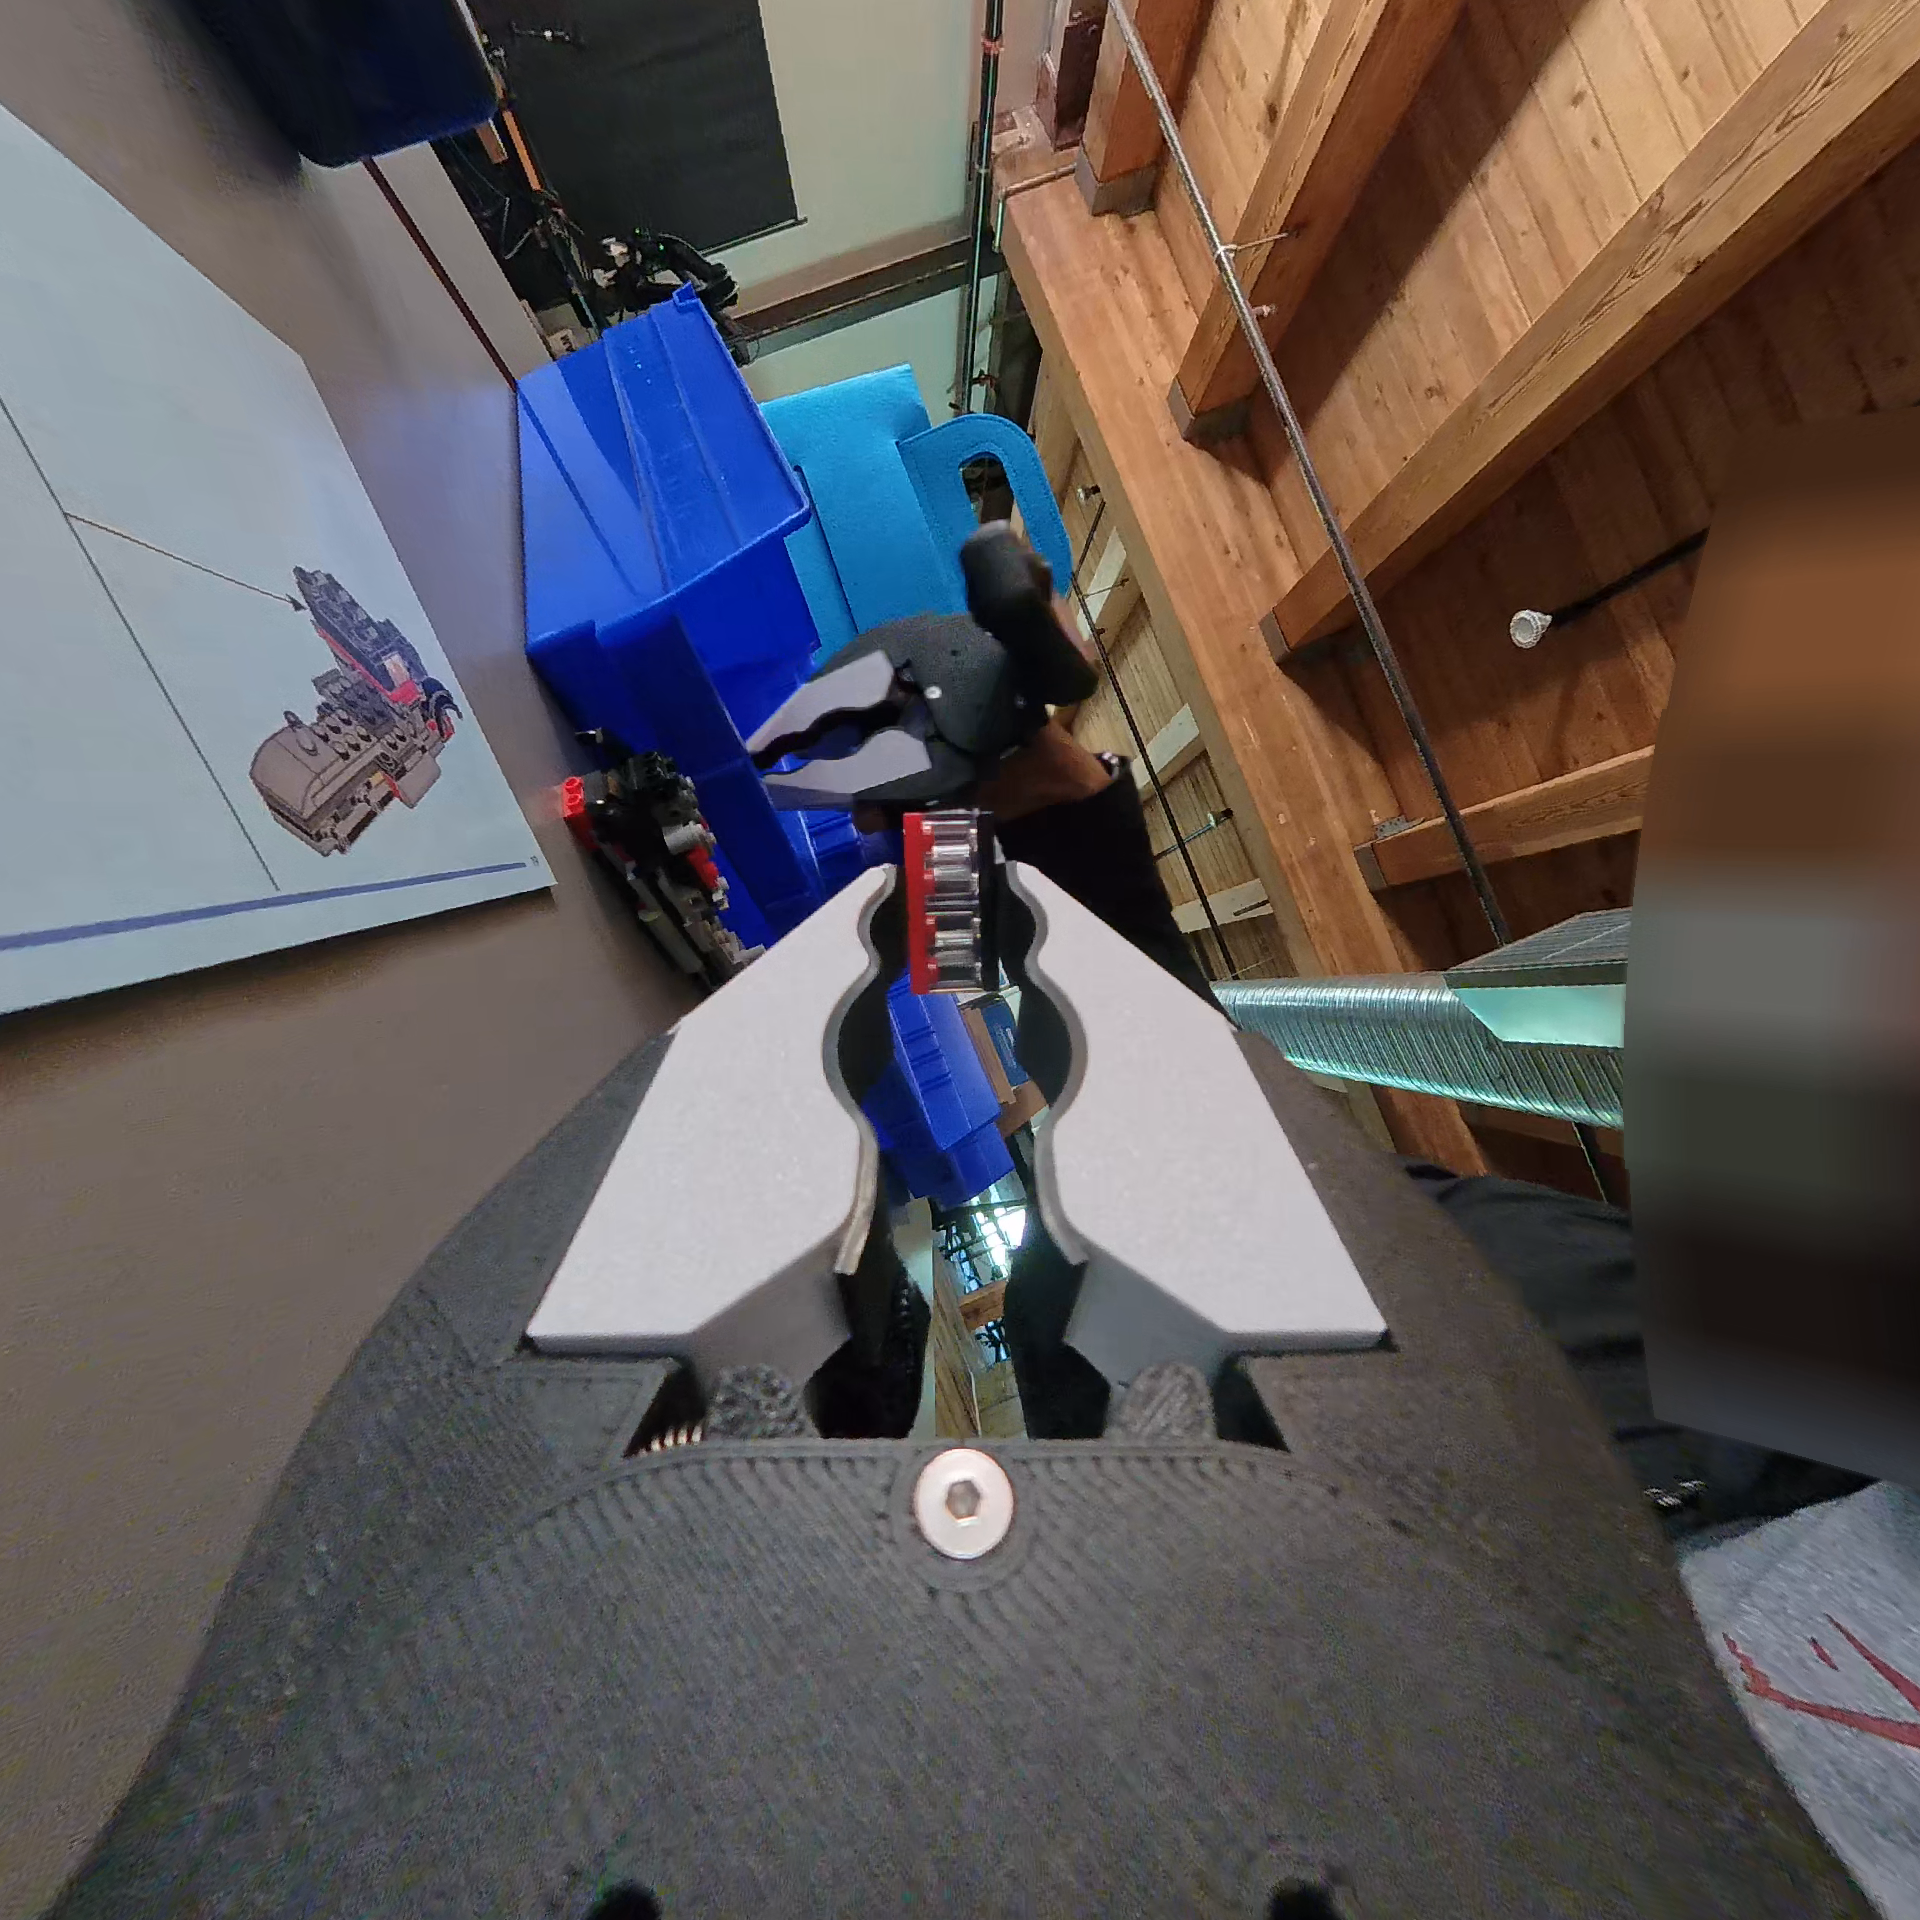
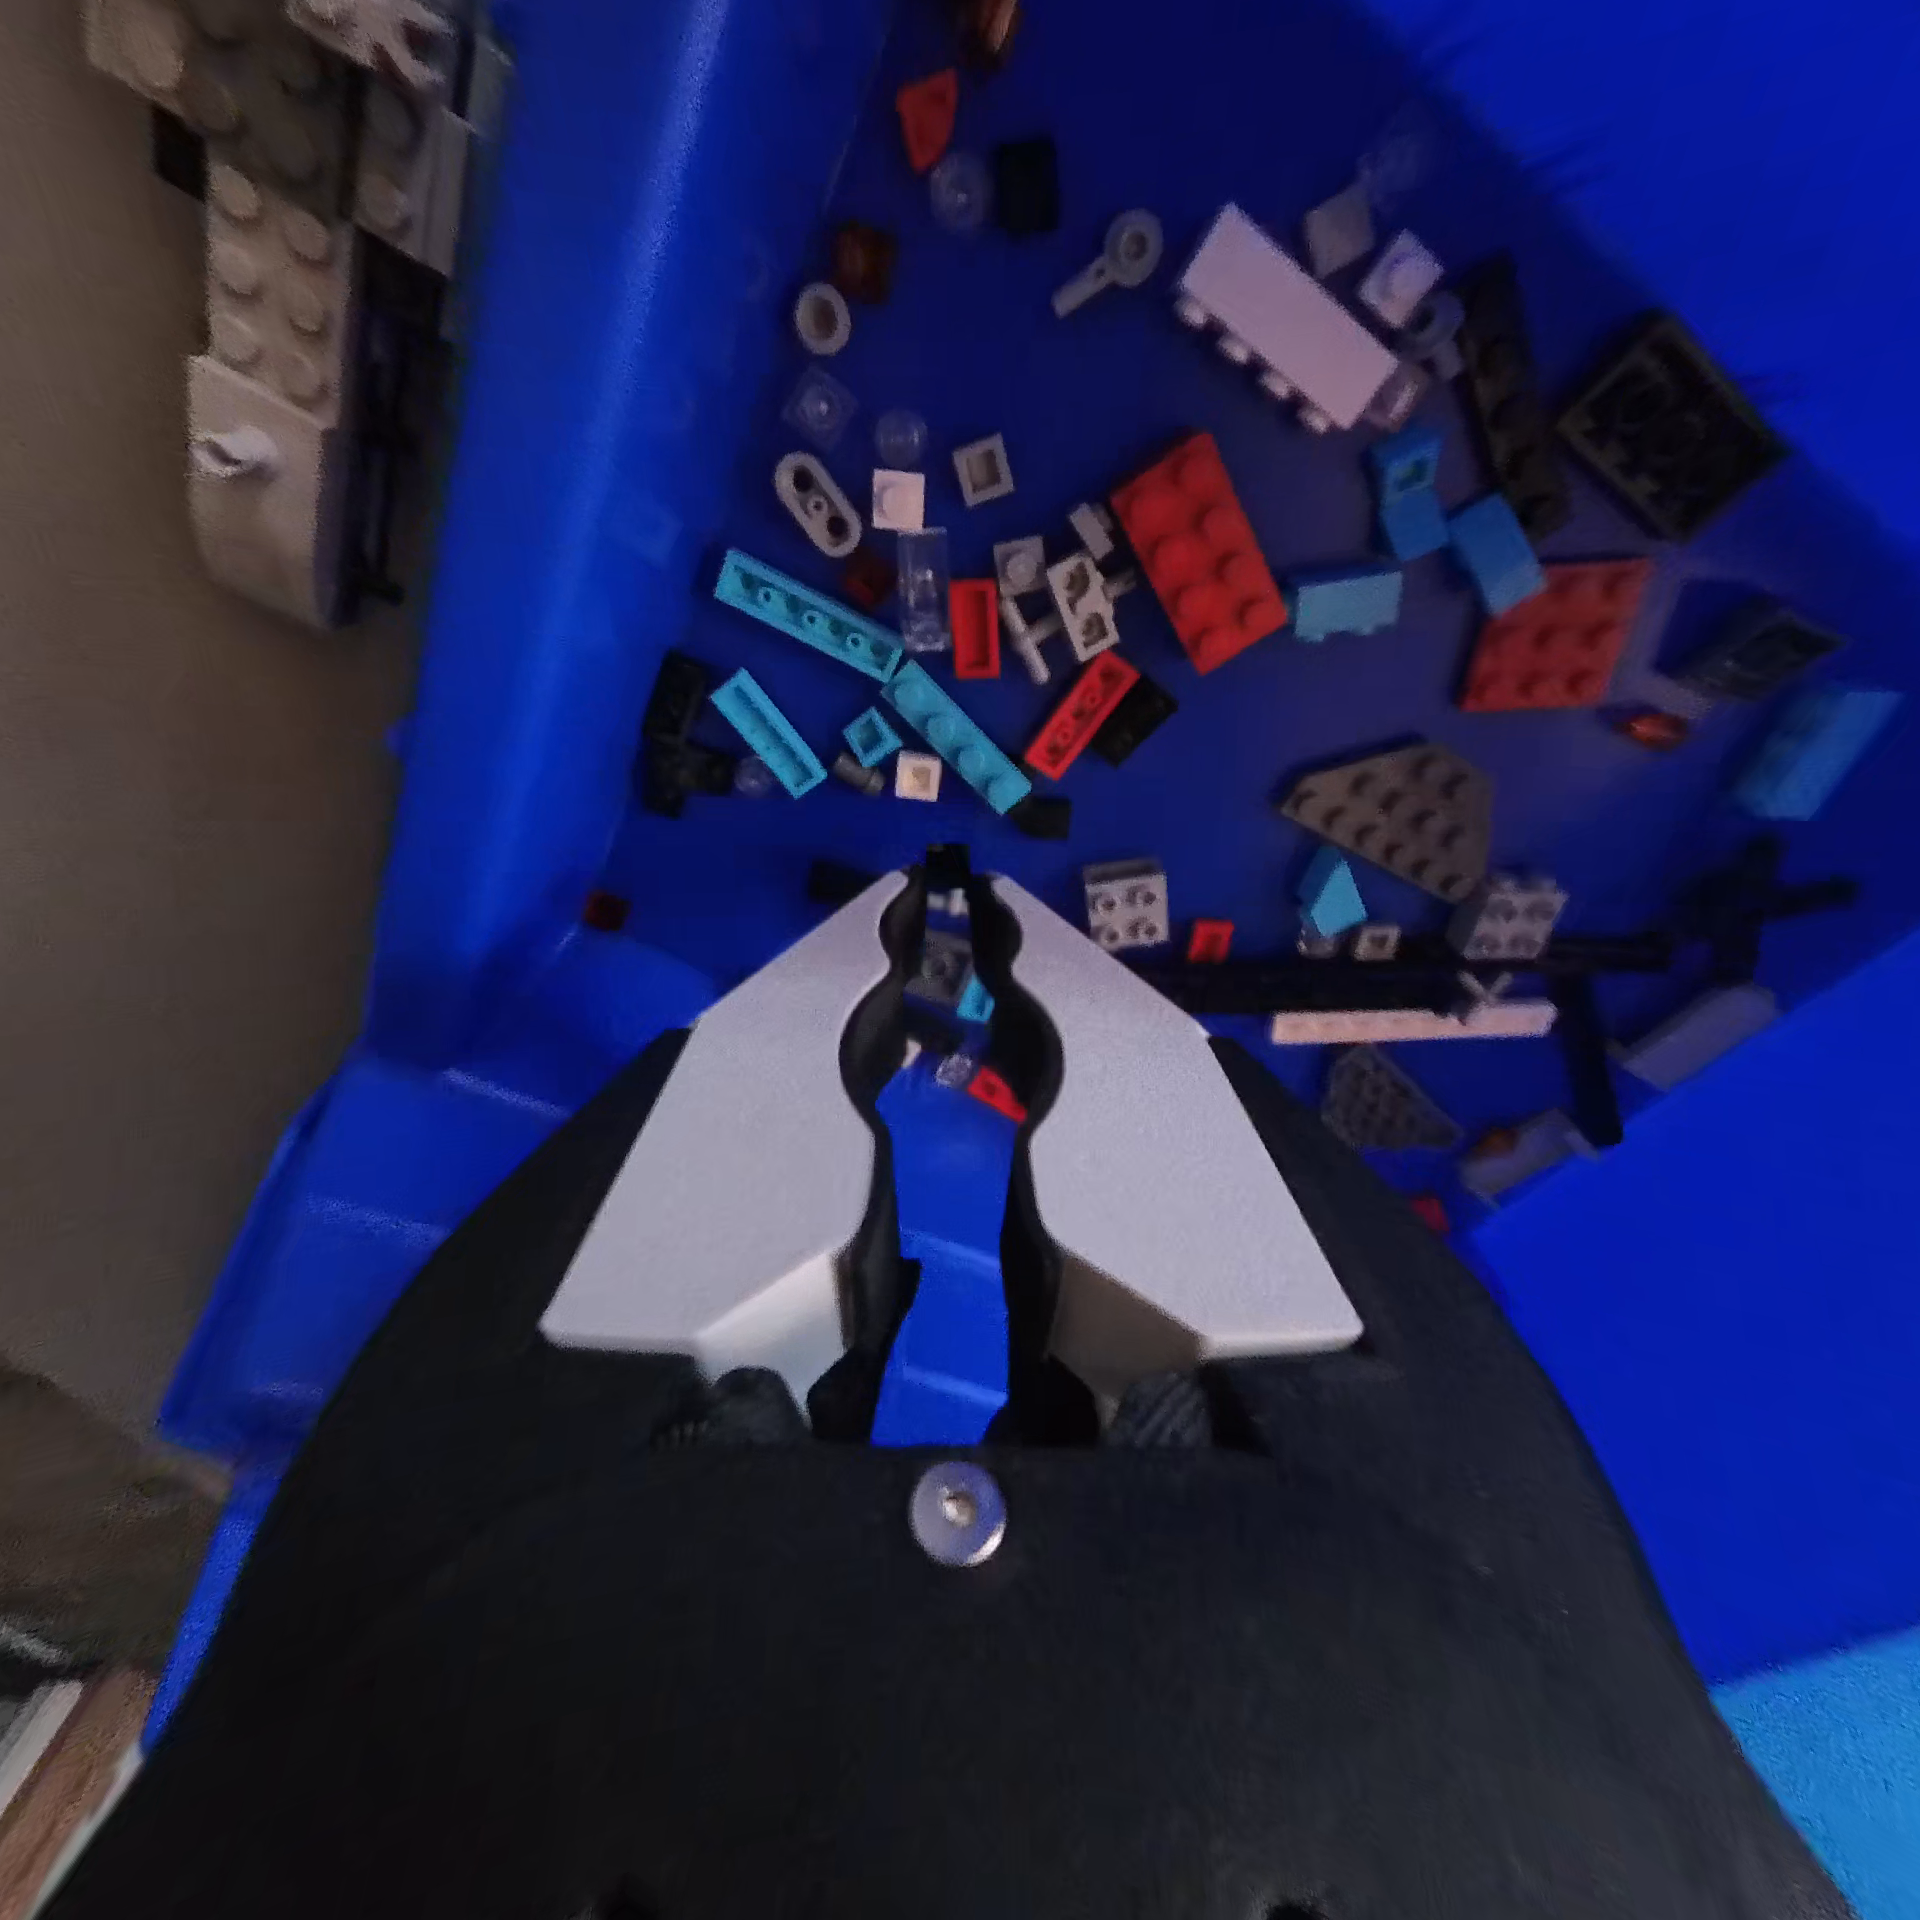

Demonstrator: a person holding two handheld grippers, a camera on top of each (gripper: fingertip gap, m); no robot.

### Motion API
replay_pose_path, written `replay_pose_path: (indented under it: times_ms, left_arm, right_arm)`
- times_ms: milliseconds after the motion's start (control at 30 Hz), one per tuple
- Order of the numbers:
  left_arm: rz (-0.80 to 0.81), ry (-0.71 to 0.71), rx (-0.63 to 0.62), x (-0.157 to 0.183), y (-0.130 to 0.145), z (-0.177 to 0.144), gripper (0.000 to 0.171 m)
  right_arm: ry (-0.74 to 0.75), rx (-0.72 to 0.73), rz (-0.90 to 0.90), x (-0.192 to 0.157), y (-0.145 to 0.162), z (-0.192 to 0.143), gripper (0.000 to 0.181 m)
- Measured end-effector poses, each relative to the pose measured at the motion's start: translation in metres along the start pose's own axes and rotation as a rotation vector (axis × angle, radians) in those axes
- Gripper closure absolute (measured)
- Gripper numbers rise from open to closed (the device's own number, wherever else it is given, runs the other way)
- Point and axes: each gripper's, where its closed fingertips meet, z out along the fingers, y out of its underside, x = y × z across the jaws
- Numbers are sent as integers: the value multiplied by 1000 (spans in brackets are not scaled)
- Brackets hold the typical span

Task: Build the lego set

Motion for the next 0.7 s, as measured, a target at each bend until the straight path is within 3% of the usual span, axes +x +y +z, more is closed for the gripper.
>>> replay_pose_path:
  times_ms: [133, 300, 500, 633, 700]
  left_arm:
    - [-2, 2, 1, 0, 0, 0, 155]
    - [-14, 6, 2, 0, -1, 0, 155]
    - [-16, 8, -2, 0, 0, 0, 155]
    - [-6, 8, -3, 1, 0, 0, 155]
    - [-3, 5, -4, 1, 1, -1, 155]
  right_arm:
    - [37, 240, 91, -24, -20, -50, 171]
    - [54, 570, 231, -99, -48, -81, 171]
    - [20, 617, 353, -172, -62, -16, 171]
    - [21, 541, 385, -185, -55, 17, 169]
    - [15, 526, 375, -185, -53, 16, 162]
